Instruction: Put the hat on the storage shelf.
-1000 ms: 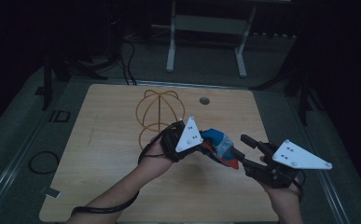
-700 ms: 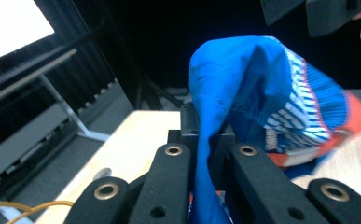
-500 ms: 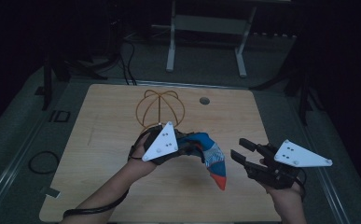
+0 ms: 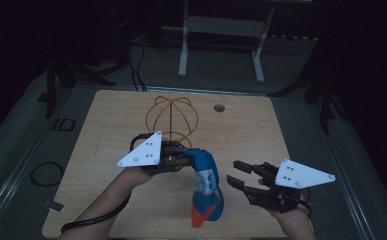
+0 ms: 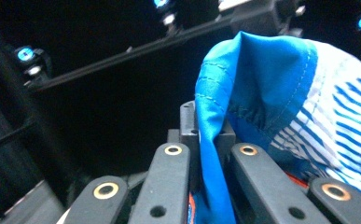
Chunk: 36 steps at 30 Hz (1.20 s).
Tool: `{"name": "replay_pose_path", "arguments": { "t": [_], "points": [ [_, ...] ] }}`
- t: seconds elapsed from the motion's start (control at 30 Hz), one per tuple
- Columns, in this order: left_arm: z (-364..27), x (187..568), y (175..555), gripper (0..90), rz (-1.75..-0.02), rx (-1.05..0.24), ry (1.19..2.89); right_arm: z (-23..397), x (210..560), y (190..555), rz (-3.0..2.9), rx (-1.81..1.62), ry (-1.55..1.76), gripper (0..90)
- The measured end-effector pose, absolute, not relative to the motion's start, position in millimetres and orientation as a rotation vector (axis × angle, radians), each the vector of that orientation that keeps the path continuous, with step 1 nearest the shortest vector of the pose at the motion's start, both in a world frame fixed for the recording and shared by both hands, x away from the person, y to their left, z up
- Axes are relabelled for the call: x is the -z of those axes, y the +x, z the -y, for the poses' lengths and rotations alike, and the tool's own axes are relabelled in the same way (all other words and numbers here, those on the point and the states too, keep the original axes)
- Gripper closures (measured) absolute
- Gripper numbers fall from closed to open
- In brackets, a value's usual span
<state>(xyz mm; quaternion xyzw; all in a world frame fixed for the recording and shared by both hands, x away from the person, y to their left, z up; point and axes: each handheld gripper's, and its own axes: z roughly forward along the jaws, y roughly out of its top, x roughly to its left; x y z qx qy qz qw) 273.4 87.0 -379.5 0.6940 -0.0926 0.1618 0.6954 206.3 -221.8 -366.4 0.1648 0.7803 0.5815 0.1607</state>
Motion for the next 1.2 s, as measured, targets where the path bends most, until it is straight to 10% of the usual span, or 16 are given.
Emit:
{"name": "replay_pose_path", "arguments": {
  "t": [0.17, 0.4, 1.2],
  "points": [
    [-85.1, 382.1, 273.8, 88.8, 0.238, -0.360, 1.556, 200.9, 370.9, 204.3, -2.279, -1.692, 0.409, 53.5],
    [-80.9, 386.0, 273.9, 88.7, 0.246, -0.337, 1.567, 192.0, 377.8, 209.4, -2.264, -1.667, 0.434, 89.7],
    [-90.3, 388.7, 277.3, 72.9, 0.051, -0.386, 1.722, 226.2, 355.5, 221.5, -2.071, -1.671, 0.553, 90.0]
  ]
}}
